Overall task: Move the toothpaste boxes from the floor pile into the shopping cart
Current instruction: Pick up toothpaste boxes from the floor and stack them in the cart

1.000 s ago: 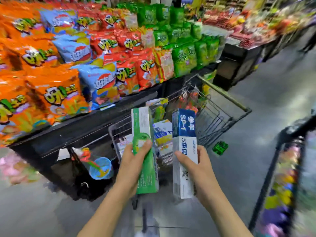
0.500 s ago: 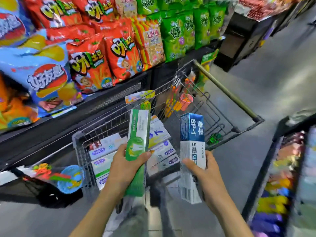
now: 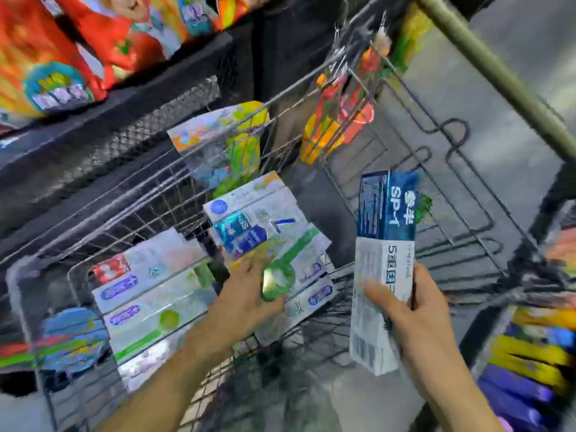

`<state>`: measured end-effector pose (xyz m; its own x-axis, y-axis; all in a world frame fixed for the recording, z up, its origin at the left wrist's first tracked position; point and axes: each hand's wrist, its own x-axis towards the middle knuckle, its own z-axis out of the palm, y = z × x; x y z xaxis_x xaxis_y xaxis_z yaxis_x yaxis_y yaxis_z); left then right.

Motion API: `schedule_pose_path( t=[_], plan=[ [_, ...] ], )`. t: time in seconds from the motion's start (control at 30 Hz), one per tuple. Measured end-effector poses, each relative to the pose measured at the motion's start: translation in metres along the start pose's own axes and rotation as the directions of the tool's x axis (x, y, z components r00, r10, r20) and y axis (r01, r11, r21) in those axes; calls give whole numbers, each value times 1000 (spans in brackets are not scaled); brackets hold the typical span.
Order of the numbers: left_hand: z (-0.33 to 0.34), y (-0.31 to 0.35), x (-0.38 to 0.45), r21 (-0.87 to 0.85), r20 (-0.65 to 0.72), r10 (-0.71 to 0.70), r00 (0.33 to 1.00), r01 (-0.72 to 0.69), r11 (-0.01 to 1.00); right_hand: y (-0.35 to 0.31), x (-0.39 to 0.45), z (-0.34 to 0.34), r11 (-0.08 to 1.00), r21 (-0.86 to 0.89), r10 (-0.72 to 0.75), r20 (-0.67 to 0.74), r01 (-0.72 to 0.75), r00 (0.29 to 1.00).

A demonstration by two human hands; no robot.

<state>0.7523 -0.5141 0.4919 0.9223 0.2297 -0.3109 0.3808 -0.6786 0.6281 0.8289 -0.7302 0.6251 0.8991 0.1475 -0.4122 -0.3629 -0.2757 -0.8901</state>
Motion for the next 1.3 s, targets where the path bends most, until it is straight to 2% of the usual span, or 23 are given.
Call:
schedule_pose_path(
  t=[0.1,0.17,0.33,0.43,0.53,0.7,0.83,0.97,1.03,1.1,1.2,1.3],
  plan=[
    [47,-23,33,80,147,17,989,-29,996,24,29,2,1000,6,31,30,-31,999],
    [72,-37,49,168,162,61,985,-88,982,35,42,4,999,0,51,44,-51,998],
    [111,-60,71,379,-16,201,980,-180,908,47,59,3,990,31,132,100,-136,986],
    [118,-61,76,484,-110,236,965,-156,861,47,61,1,990,41,134,86,-138,987],
    [125,-64,78,563,-134,252,958,-136,815,46,61,1,986,43,159,95,-164,983],
    [125,-82,78,602,-132,284,950,-151,784,45,58,4,984,41,167,100,-172,981],
    [113,-90,73,568,-67,204,977,-131,813,38,55,6,989,10,147,152,-150,977],
    [92,-101,56,533,-60,128,990,-77,843,19,59,7,979,-201,28,313,37,949],
    [84,-114,44,507,-64,96,993,-51,860,10,71,7,922,-341,-30,405,182,914],
    [78,-125,36,498,-43,74,996,-42,866,6,89,9,793,-468,-57,578,389,814],
    [74,-133,37,494,-40,90,995,-59,867,17,118,15,410,-559,5,792,721,611],
    [74,-134,44,521,-31,77,997,-49,852,43,141,28,114,-423,63,906,899,418]
  ],
)
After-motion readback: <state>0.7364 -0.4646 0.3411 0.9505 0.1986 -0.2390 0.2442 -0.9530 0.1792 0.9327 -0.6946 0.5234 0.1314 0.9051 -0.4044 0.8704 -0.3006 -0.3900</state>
